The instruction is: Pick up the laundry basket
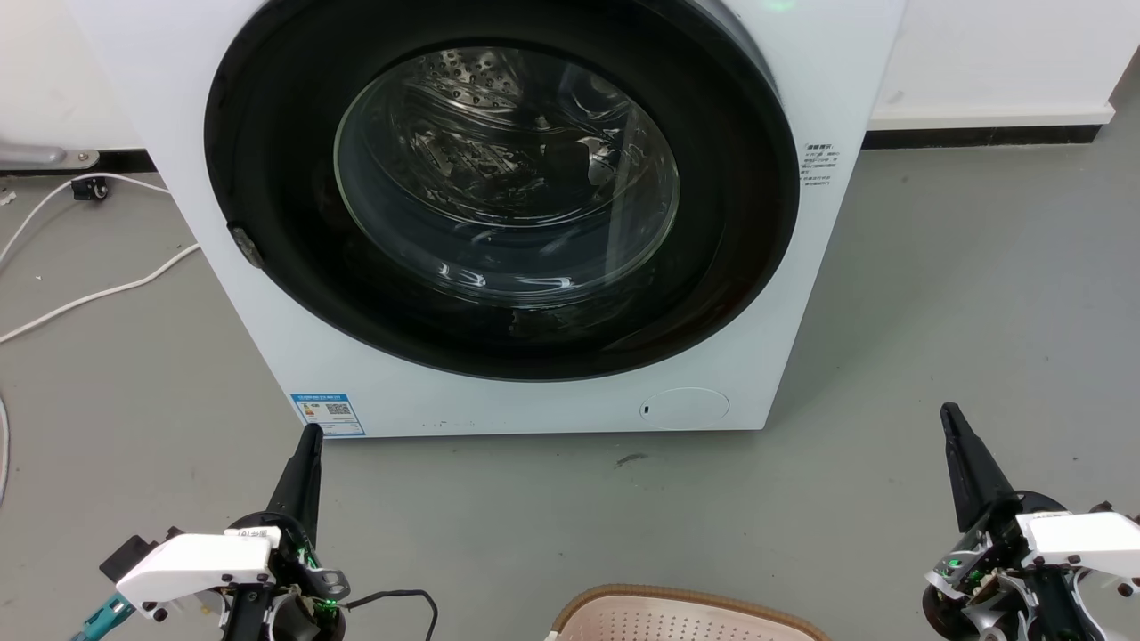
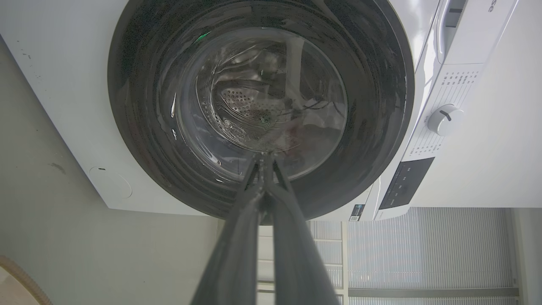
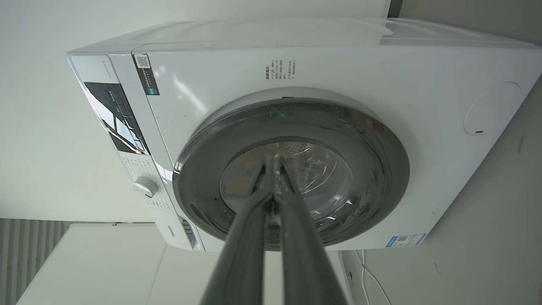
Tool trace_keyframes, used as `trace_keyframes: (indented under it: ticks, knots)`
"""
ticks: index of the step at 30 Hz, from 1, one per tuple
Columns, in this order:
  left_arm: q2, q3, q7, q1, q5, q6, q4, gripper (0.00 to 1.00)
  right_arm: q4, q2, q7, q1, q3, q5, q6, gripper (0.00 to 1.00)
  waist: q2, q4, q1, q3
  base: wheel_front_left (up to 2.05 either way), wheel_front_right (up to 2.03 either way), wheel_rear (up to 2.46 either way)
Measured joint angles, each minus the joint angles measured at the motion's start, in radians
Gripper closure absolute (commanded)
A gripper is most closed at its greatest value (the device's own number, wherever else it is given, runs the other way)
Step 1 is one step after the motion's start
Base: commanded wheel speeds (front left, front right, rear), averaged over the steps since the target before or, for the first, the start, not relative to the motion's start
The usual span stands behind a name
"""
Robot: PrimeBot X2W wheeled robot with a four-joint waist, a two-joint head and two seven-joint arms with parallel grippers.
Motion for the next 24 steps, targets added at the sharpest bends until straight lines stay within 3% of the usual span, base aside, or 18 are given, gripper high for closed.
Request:
trace_keyframes:
  ticks: [21,22,24]
  knots:
    - [-0.003,0.003,0.001,0.000,0.004,0.000,0.000,1.00,0.000,0.003,0.004,0.000,-0.005,-0.004,0.000,1.00,0.0000,0.000,0.0000,0.000,0.00,0.00,0.00]
    - [-0.003,0.003,0.001,0.000,0.004,0.000,0.001,0.00,0.001,0.003,0.004,0.000,-0.005,-0.004,0.000,0.00,0.0000,0.000,0.0000,0.000,0.00,0.00,0.00]
    - [-0.006,0.001,0.000,0.011,0.005,0.000,0.016,0.00,0.016,0.005,0.004,0.011,-0.004,-0.004,0.000,0.00,0.0000,0.000,0.0000,0.000,0.00,0.00,0.00]
